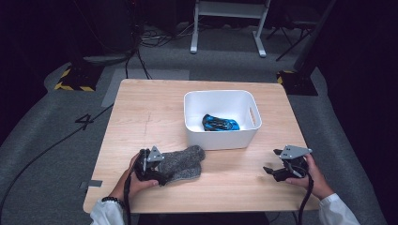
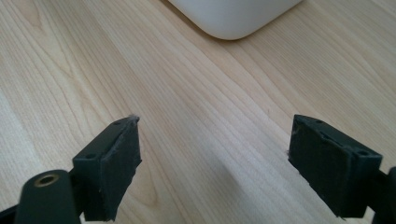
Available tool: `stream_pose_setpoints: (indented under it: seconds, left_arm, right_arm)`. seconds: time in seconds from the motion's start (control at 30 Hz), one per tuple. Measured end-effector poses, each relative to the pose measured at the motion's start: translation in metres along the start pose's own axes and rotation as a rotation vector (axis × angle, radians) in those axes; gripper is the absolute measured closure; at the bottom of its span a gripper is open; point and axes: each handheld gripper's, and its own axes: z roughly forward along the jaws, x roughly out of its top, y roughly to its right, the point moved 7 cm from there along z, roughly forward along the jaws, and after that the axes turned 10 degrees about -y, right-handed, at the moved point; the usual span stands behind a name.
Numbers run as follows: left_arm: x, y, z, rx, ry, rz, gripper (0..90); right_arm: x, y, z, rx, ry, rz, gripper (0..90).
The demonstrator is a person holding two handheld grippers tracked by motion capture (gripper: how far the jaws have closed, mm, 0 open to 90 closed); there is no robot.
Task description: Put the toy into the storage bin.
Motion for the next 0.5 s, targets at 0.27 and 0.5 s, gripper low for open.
stream_pose_setpoints:
  seconds: [0.27, 0.5]
  left_arm:
    - [0.000, 0.000, 0.000, 0.000, 0.000, 0.000, 9.0]
    - [0.000, 0.000, 0.000, 0.001, 0.000, -0.004, 9.0]
  right_arm:
    - [-0.020, 0.002, 0.002, 0.025, 0.007, 0.080, 16.4]
    - [-0.041, 0.008, 0.007, 0.034, 0.003, 0.169, 15.5]
